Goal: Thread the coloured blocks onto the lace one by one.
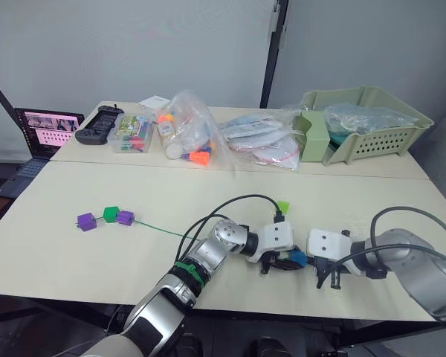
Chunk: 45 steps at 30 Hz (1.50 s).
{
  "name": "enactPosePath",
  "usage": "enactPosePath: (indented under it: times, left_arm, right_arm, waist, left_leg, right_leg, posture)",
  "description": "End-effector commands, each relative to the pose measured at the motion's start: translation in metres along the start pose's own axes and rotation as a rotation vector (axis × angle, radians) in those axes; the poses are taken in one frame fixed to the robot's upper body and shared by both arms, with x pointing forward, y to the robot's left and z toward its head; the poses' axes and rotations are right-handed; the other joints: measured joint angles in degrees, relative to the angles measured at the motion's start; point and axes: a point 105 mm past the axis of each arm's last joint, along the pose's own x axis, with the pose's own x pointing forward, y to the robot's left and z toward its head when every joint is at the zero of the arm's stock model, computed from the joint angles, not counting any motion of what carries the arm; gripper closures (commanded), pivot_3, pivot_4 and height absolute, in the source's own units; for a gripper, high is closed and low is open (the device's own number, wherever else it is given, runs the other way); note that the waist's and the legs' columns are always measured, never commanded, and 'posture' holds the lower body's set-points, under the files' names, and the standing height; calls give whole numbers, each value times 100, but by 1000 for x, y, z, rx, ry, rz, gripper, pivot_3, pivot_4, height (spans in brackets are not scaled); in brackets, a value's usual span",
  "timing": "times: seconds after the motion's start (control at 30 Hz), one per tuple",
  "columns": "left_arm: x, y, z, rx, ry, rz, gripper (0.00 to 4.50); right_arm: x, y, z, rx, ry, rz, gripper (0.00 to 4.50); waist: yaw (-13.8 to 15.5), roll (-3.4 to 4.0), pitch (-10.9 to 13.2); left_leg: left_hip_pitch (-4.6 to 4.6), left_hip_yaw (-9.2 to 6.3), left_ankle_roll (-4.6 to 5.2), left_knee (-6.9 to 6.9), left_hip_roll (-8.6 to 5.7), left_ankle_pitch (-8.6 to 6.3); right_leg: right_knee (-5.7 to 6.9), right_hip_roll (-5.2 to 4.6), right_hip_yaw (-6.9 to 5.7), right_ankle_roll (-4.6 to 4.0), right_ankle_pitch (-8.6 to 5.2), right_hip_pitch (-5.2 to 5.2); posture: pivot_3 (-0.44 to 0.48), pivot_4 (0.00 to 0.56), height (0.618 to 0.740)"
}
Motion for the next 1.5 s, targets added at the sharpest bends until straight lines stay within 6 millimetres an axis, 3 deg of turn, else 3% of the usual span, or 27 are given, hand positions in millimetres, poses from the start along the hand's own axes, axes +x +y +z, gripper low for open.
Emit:
enactPosePath:
  times: [0.03, 0.33, 0.57, 0.7, 0.83, 1.03, 1.3, 1.5]
  left_arm:
    - [-1, 5, 7, 23, -10, 14, 3122]
    - [-25, 10, -5, 7, 16, 40, 3122]
    - [-90, 24, -20, 40, 114, 101, 3122]
    - [-145, 27, -27, 17, 161, 145, 3122]
    - [-215, 28, -57, -62, 293, 232, 3122]
    - [-296, 26, -96, -132, 492, 405, 3122]
    - [-338, 13, -110, -185, 599, 444, 3122]
    - [-363, 7, -104, -239, 602, 485, 3122]
  right_arm:
    - [-3, -1, 5, -25, -7, -7, 4500]
    - [-7, -2, -2, -3, 15, -6, 4500]
    - [-6, -4, 3, 1, -7, -3, 4500]
    - [-5, -5, 8, 3, -27, 5, 4500]
    - [-4, -9, 15, -1, -50, 3, 4500]
    - [-2, -14, 24, -23, -78, 10, 4500]
    - [-1, -23, 29, -49, -93, 17, 4500]
    - [0, -28, 31, -68, -101, 23, 4500]
  waist:
    - [0, 0, 0]
    - [-13, 0, 0]
    - [-134, 2, -1]
    - [-138, 2, -1]
    - [-152, 2, -1]
    - [-122, 2, -3]
    - [-157, 5, -5]
    - [-218, 5, -6]
  left_leg:
    - [0, 0, 0, 0, 0, 0]
    - [1, 0, 0, -1, 1, 0]
    - [9, -2, 0, -6, 8, 0]
    - [9, -3, 0, -6, 9, 0]
    - [9, -1, 0, -7, 11, 0]
    - [12, 3, 0, -3, 11, 0]
    - [35, 12, 0, -16, 15, 0]
    - [43, 16, 0, -22, 19, 0]
  right_leg:
    - [0, 0, 0, 0, 0, 0]
    - [1, 0, 0, 0, 0, 0]
    - [7, 5, 0, -2, 0, 0]
    - [9, 5, -1, -2, 0, -1]
    - [10, 5, -2, -3, 0, -5]
    - [8, 2, -5, -3, 0, -1]
    - [14, 4, -4, -7, -1, 8]
    - [19, 5, -4, -7, -1, 7]
  posture:
    - [0, 150, 737]
    - [0, 150, 737]
    - [0, 150, 737]
    - [0, 150, 737]
    - [0, 150, 737]
    - [0, 150, 737]
    - [0, 150, 737]
    - [0, 150, 737]
